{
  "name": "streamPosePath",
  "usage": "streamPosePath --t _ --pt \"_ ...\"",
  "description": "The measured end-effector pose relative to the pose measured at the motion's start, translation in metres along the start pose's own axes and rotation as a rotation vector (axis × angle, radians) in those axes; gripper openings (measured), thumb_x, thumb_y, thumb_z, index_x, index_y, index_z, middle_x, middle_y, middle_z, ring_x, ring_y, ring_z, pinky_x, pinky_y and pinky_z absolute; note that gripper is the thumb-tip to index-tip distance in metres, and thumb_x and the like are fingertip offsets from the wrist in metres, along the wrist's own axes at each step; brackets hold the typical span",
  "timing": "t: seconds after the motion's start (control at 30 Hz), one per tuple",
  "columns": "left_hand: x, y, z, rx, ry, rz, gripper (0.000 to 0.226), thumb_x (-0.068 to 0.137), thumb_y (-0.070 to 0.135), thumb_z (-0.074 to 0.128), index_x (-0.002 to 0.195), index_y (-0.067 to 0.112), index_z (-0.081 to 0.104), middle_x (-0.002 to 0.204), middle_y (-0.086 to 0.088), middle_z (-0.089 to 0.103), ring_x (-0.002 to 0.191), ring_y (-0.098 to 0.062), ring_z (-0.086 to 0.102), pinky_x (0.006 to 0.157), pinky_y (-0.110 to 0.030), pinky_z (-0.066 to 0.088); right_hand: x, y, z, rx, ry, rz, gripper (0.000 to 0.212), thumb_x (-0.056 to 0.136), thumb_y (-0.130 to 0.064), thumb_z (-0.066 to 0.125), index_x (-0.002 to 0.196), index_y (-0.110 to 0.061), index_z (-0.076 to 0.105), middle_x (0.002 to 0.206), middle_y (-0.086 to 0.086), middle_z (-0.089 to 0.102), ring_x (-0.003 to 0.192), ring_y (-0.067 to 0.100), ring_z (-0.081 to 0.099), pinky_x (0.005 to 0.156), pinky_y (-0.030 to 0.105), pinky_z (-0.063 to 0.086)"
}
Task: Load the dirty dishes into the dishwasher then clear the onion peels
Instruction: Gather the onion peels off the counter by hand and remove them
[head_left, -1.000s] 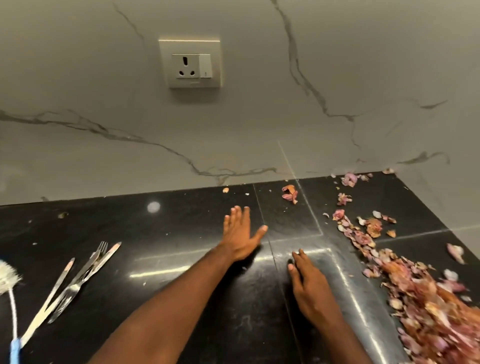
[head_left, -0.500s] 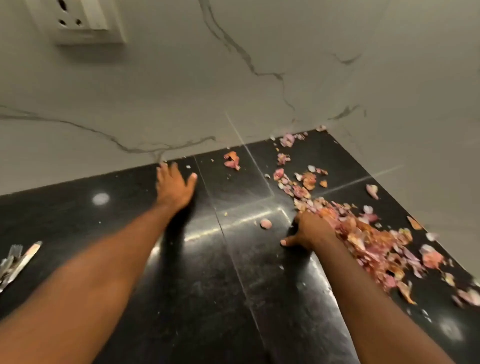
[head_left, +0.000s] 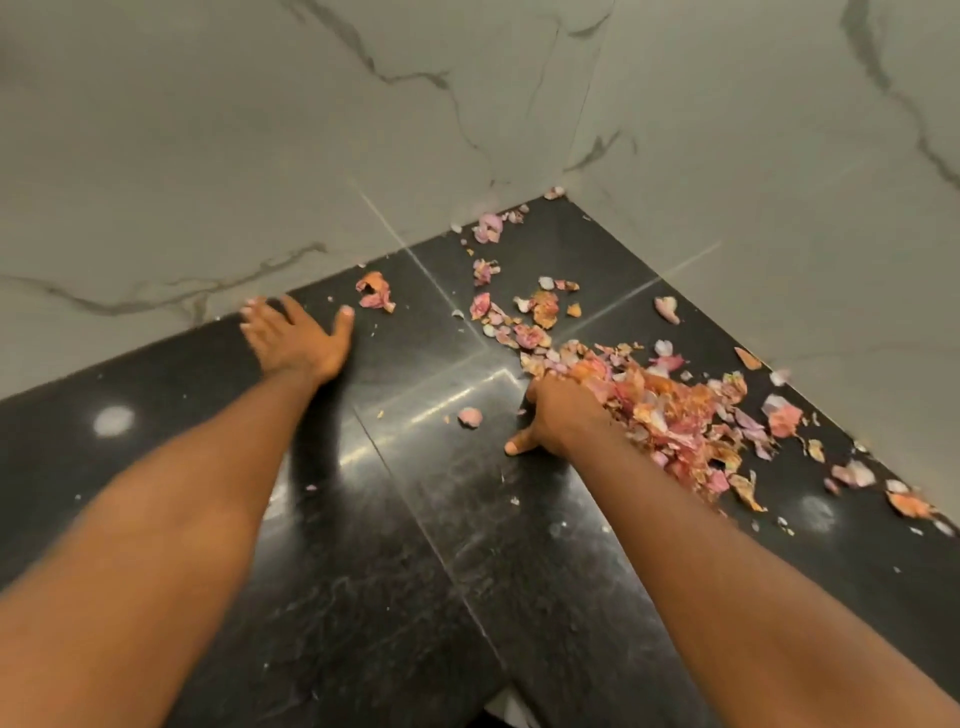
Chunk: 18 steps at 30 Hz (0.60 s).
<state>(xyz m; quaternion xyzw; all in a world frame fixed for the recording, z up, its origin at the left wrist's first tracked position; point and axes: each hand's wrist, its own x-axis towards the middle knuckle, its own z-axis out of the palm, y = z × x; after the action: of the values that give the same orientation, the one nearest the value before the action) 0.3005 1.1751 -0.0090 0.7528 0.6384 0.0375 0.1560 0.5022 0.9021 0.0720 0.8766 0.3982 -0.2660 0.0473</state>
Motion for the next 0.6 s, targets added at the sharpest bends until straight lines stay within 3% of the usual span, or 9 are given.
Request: streamPosePath --t 0.13,0.23,0.3,0.4,0.47,0.53,0.6 --pt "-0.043 0.061 0.02 -0.029 -0.034 0.556 0.084 0.097 0.077 0.019 0.163 0.024 0.023 0.169 -0.026 0.012 0.158 -0.04 0.007 0.129 -0.053 0.006 -0.001 0.003 0.001 0.036 0.018 -0.023 0.075 0.064 -0.058 0.092 0.123 -0.021 0.065 0.125 0.005 0.065 0.114 0.027 0.061 0.097 0.043 0.052" --pt "-0.072 0.091 0.024 -0.177 -0.242 0.792 0.08 0.099 0.074 0.018 0.16 0.025 0.034 0.17 -0.009 0.022 0.159 -0.027 0.016 0.13 -0.048 0.01 -0.003 0.007 0.003 0.05 0.016 -0.036 0.083 0.068 -0.058 0.088 0.136 -0.023 0.056 0.143 0.005 0.053 0.129 0.027 0.051 0.106 0.044 0.046" --pt "-0.077 0.098 0.018 -0.395 -0.295 0.88 0.058 0.105 0.063 0.034 0.149 0.029 0.051 0.161 -0.001 0.044 0.149 -0.018 0.038 0.125 -0.045 0.03 -0.002 0.009 0.003 0.037 -0.006 -0.038 0.098 0.071 -0.059 0.086 0.151 -0.02 0.045 0.16 0.008 0.038 0.144 0.029 0.04 0.116 0.046 0.039" --pt "-0.06 0.09 0.014 -0.556 0.008 0.811 0.036 0.107 0.044 0.046 0.135 0.025 0.061 0.15 0.0 0.055 0.139 -0.008 0.044 0.119 -0.046 0.038 0.001 0.01 0.004 0.006 -0.035 -0.043 0.114 0.075 -0.059 0.084 0.163 -0.015 0.025 0.173 0.009 0.01 0.157 0.03 0.018 0.126 0.044 0.025" --pt "-0.03 0.078 0.017 -0.464 0.199 0.566 0.05 0.107 0.046 0.044 0.148 0.018 0.049 0.162 -0.007 0.04 0.151 -0.017 0.03 0.126 -0.051 0.027 0.003 0.009 0.003 -0.008 -0.046 -0.039 0.115 0.076 -0.059 0.083 0.164 -0.015 0.023 0.173 0.011 0.007 0.158 0.031 0.017 0.126 0.043 0.025" --pt "-0.006 0.07 0.021 -0.286 0.119 0.324 0.076 0.104 0.06 0.037 0.161 0.009 0.028 0.171 -0.017 0.017 0.159 -0.03 0.011 0.129 -0.053 0.014 0.006 0.008 0.002 -0.005 -0.063 -0.02 0.112 0.076 -0.057 0.084 0.163 -0.015 0.026 0.173 0.011 0.007 0.158 0.031 0.017 0.126 0.044 0.025" --pt "0.003 0.075 0.025 -0.089 -0.005 0.286 0.095 0.099 0.074 0.024 0.164 0.007 0.011 0.173 -0.018 0.002 0.16 -0.031 -0.001 0.129 -0.049 -0.001 0.008 0.005 0.002 0.009 -0.073 -0.016 0.11 0.075 -0.055 0.086 0.161 -0.015 0.03 0.173 0.012 0.007 0.158 0.031 0.016 0.126 0.045 0.024"
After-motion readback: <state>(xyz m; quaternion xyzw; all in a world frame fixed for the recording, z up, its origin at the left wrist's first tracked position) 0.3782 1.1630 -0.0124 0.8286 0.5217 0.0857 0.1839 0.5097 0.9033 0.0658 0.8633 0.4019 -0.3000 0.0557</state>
